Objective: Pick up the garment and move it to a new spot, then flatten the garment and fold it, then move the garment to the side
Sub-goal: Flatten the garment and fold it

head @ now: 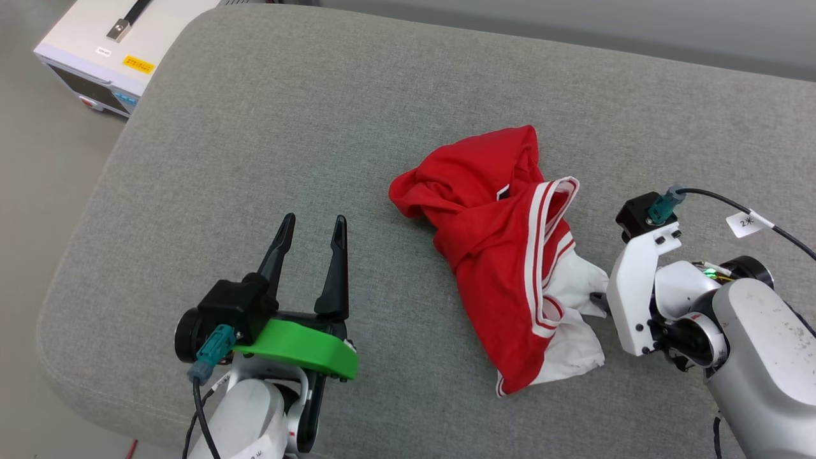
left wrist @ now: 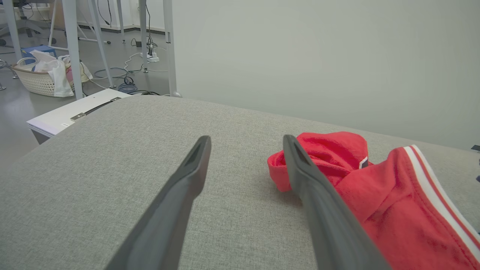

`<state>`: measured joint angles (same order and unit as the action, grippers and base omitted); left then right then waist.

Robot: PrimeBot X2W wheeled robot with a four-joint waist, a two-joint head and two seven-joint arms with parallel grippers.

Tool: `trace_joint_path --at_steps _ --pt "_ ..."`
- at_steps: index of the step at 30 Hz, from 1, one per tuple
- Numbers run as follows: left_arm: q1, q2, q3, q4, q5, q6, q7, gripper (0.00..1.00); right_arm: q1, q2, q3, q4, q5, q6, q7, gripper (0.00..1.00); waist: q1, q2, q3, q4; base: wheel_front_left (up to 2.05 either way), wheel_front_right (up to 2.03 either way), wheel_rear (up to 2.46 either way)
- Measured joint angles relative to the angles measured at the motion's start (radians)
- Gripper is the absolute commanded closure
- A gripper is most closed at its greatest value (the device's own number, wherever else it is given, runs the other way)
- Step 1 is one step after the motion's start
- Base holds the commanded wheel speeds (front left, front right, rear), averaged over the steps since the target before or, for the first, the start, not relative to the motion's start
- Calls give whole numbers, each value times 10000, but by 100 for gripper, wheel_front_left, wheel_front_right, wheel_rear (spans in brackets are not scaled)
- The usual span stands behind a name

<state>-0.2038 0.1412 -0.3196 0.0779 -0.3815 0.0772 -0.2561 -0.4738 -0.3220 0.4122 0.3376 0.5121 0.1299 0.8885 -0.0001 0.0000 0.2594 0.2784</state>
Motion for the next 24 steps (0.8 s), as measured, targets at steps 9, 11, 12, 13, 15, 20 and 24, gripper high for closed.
trace_joint_path --at_steps 9,11,12,13,15,20,24 --pt "238 -153 280 313 339 -290 0 0 -59 -165 -1331 -453 -90 17 -1028 100 0 0 -377 -382 0 0 0" --pt "267 -163 318 328 378 -301 2 0 -57 -305 -1820 -642 -226 17 -1122 100 1 0 -453 -510 0 0 0" --pt "296 -165 349 330 389 -303 0 0 -48 -370 -2115 -736 -334 15 -1181 100 1 0 -489 -586 0 0 0" --pt "319 -161 368 332 391 -303 2 0 -32 -405 -2374 -821 -407 17 -1221 100 1 0 -515 -654 0 0 0" --pt "376 -161 380 351 397 -341 0 0 98 -493 -3114 -974 -546 17 -1275 100 0 1 -559 -821 0 0 0" --pt "392 -155 430 364 466 -389 2 0 1183 -616 -5003 -1279 -938 15 -1277 100 0 0 -592 -1154 0 0 0" --pt "404 -130 541 401 468 -393 2 0 2262 -428 -6222 -1486 -1187 15 -1417 100 0 1 -560 -1402 0 0 0"
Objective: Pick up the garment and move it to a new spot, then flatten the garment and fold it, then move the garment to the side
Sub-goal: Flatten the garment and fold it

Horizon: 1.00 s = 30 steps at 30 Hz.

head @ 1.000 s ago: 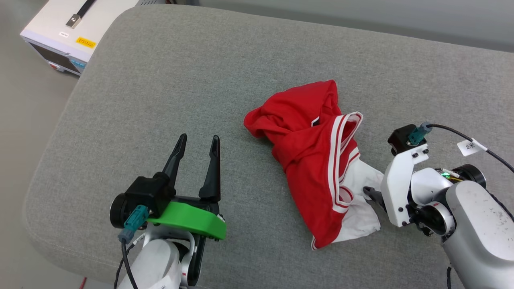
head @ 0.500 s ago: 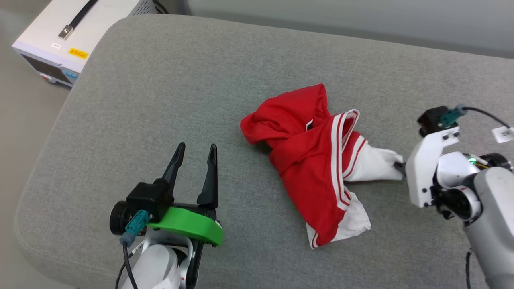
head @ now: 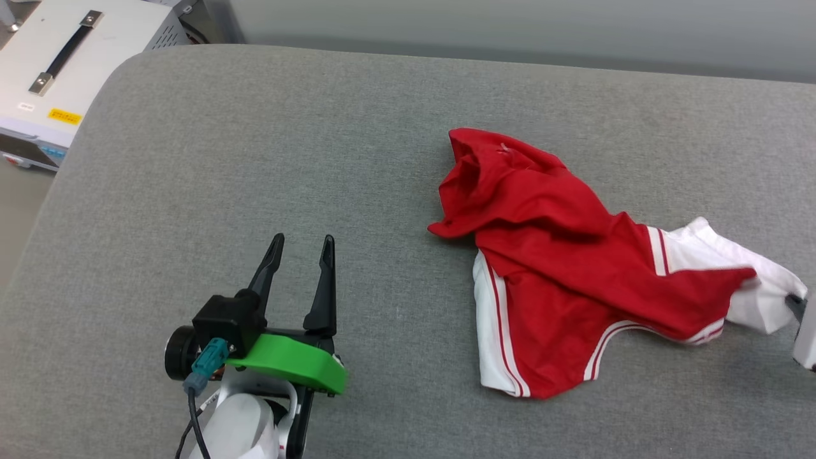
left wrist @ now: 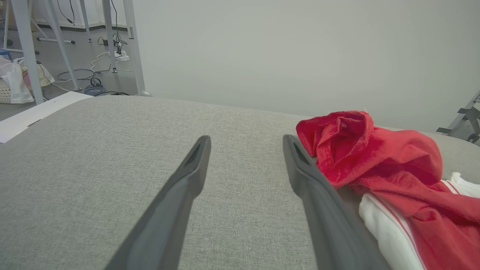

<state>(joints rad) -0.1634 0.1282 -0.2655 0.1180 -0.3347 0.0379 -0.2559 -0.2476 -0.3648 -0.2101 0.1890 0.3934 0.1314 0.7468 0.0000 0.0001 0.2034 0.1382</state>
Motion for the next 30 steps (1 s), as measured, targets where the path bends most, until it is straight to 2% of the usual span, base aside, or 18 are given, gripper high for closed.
trace_joint_path --at_steps 4,9,10,11,12,21,25,30 --pt "48 113 -75 128 35 -84 13 0 1046 727 -972 -286 -435 0 -209 100 0 0 21 -238 0 0 0" --pt "94 226 -117 268 42 -86 17 0 1849 1553 -1475 -364 -669 0 -610 100 0 0 45 -422 0 0 0" --pt "96 251 -109 284 42 -86 19 0 1863 1680 -1521 -408 -715 0 -844 84 0 -1 50 -451 0 0 0" --pt "98 261 -102 295 40 -86 19 0 1863 1783 -1532 -451 -748 -2 -1122 56 0 -1 54 -475 0 0 0" --pt "99 270 -98 307 40 -84 21 0 1862 1875 -1536 -489 -807 -2 -1465 0 0 0 52 -498 0 0 0" --pt "257 297 -10 339 -17 19 63 0 1844 2299 -1588 -1233 -1285 -2 -4819 0 0 0 -277 -511 0 0 0" --pt "422 387 98 353 -100 111 138 0 1940 2506 -1166 -1833 -1446 -2 -5703 0 0 0 -508 -494 0 0 0" --pt "661 600 17 336 -255 113 1060 0 2243 2508 -272 -2429 -1540 -2 -6366 0 0 0 -736 -590 0 0 0"
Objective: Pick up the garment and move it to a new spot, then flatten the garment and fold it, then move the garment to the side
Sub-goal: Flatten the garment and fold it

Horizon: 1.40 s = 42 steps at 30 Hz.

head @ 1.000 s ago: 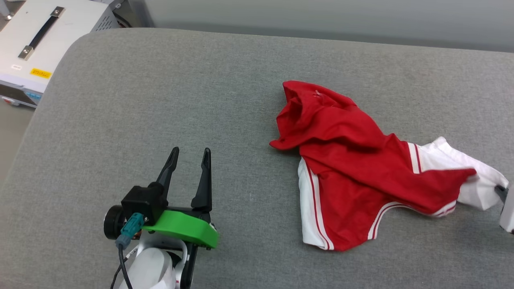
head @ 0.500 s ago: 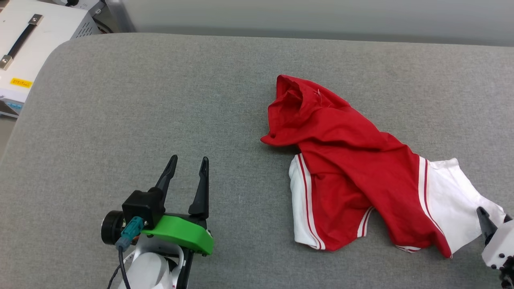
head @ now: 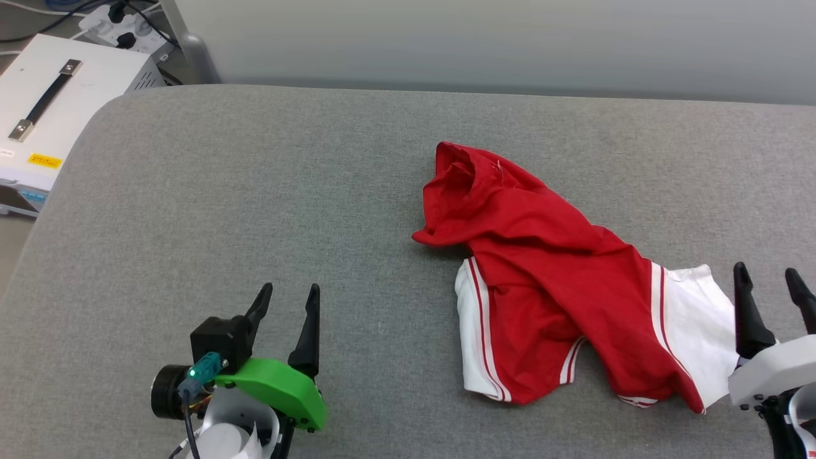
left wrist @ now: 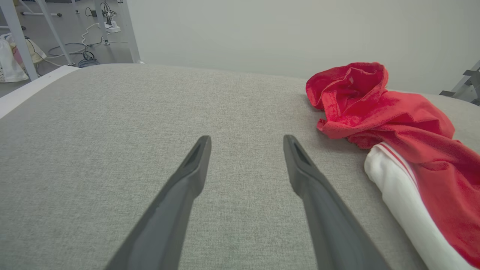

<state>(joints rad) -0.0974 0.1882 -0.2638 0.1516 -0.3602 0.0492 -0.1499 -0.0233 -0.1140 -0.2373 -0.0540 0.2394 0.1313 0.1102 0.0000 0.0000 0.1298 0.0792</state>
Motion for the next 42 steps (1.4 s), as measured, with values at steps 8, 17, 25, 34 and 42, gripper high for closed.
trace_joint_path --at_steps 8,17,25,34,42 --pt "-22 265 -759 -671 -533 -403 2905 0 564 169 1538 -1283 -184 0 -491 0 0 0 -70 -427 0 0 0" --pt "-592 345 -2190 -1271 -711 -1137 5666 0 677 127 2389 -1962 -247 0 -430 0 0 0 158 -1217 0 0 0" --pt "-2049 857 -3469 -740 -336 -1595 7426 0 612 203 2663 -1944 -159 0 -533 0 0 0 906 -1661 0 0 0" --pt "-3337 1465 -4819 -65 -215 -1770 8374 85 336 199 2798 -1801 -67 0 -771 0 1 0 1707 -1973 0 0 0" --pt "-3412 1517 -5049 211 -932 -1699 7662 100 306 261 2345 -1565 -38 0 -807 0 1 0 1627 -1893 0 0 0"
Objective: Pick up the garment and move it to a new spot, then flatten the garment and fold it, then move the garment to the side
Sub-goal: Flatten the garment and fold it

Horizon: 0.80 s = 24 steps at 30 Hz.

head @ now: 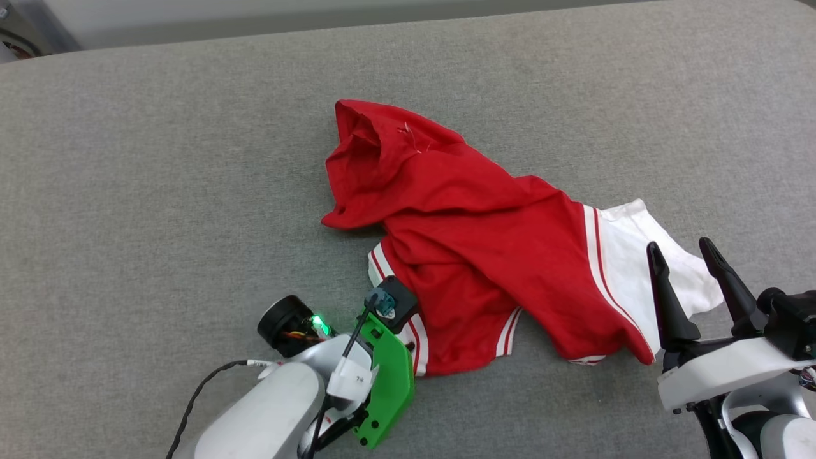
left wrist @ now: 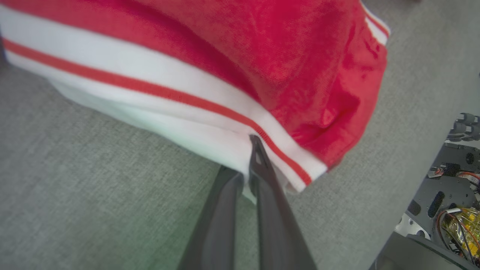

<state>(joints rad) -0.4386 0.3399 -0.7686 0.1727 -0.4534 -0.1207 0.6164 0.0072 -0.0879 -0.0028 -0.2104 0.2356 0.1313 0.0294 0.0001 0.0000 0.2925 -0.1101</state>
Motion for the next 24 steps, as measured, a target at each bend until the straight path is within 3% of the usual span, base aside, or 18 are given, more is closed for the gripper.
trace_joint_path --at_steps 3,10,15,19,23,24 --pt "324 115 359 -249 -69 460 -481 100 17 50 -184 65 38 0 19 0 0 0 -178 191 0 0 0" --pt "953 1515 1569 -1544 -125 1563 -725 100 124 121 -564 107 59 0 240 0 0 0 -608 790 0 0 0" --pt "1835 2157 2080 -2230 -328 2219 -510 100 137 136 -681 136 67 0 366 0 0 0 -865 1180 0 0 0" --pt "2769 2157 2330 -2027 -838 2675 -587 100 145 155 -696 136 75 0 468 0 -1 0 -968 1319 0 0 0" --pt "3300 1574 2382 -1384 -1329 2761 -1070 100 157 178 -817 153 88 0 583 0 -1 0 -888 1338 0 0 0" --pt "3300 1478 2431 -1275 -1406 2761 -1208 83 159 178 -842 157 88 0 604 0 -1 0 -877 1347 0 0 0"
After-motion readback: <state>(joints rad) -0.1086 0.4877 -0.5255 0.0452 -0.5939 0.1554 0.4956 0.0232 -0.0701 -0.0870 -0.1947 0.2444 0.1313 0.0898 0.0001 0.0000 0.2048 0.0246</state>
